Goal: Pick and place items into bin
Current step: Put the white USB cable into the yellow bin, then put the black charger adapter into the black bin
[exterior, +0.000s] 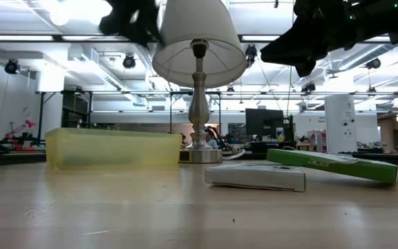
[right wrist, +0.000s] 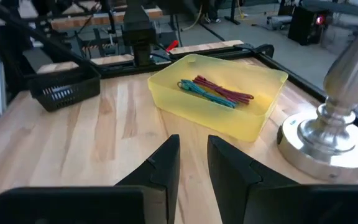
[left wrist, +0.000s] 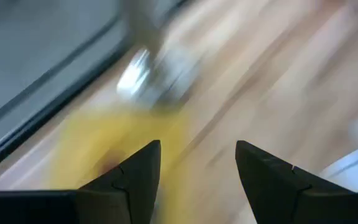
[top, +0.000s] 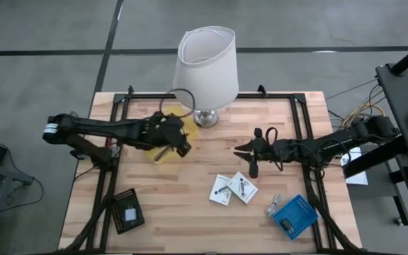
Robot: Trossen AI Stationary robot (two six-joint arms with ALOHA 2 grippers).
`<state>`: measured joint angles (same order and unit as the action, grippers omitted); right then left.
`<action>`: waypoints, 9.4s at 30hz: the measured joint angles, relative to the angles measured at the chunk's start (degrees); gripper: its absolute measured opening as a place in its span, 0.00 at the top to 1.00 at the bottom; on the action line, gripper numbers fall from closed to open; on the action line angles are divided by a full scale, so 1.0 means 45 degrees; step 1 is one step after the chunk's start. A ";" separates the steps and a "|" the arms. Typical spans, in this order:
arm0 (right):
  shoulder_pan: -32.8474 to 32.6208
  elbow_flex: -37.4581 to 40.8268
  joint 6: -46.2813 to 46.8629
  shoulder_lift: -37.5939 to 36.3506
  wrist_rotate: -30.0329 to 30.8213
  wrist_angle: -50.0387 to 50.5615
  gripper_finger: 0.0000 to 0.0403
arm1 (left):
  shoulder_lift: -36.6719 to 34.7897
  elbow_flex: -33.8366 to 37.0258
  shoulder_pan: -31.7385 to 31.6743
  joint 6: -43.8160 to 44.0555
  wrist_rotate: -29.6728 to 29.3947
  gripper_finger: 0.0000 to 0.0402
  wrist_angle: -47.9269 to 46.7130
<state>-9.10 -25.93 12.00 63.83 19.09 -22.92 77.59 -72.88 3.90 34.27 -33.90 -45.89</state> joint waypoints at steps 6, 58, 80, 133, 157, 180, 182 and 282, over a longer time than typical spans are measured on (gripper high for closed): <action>0.0003 -0.0227 0.0790 -0.0015 -0.1140 -0.0021 0.77 | -0.1457 0.0480 0.0434 -0.2206 0.0447 0.56 0.4945; -0.3396 -0.3759 -0.3936 0.6172 -0.9383 1.5379 0.58 | -0.2087 0.0548 0.0473 -0.4151 0.0551 0.56 0.3959; -0.3505 -0.3963 -0.2282 0.4763 -0.9675 1.5302 0.97 | -0.2087 0.0553 0.0473 -0.4146 0.0550 0.56 0.3774; 0.1622 -0.3774 0.0332 0.1243 -0.3910 -0.1700 0.97 | 0.1479 0.0523 0.0492 -0.4533 0.4115 0.59 1.4774; 0.1554 -0.3823 0.1879 0.1229 -0.4843 0.1666 0.82 | -0.0595 0.0509 -0.0144 -0.5061 0.3335 0.95 0.8791; 0.1685 -0.3927 0.1624 0.1234 -0.4532 0.3721 0.79 | -0.2434 0.1999 -0.2544 -0.4050 -0.0818 0.86 -0.1806; 0.1695 -0.3925 0.1634 0.1234 -0.4527 0.3711 0.78 | -0.2235 0.2193 -0.2674 -0.4138 -0.0830 0.81 -0.1847; -0.0811 -0.3138 1.0636 0.5937 -0.6625 0.9071 0.57 | -0.5608 0.2367 -0.2748 -0.4136 0.1955 0.59 0.0088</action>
<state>-12.75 -40.05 59.86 90.55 -10.72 17.90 52.36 -62.23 -8.47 15.66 -25.10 -45.50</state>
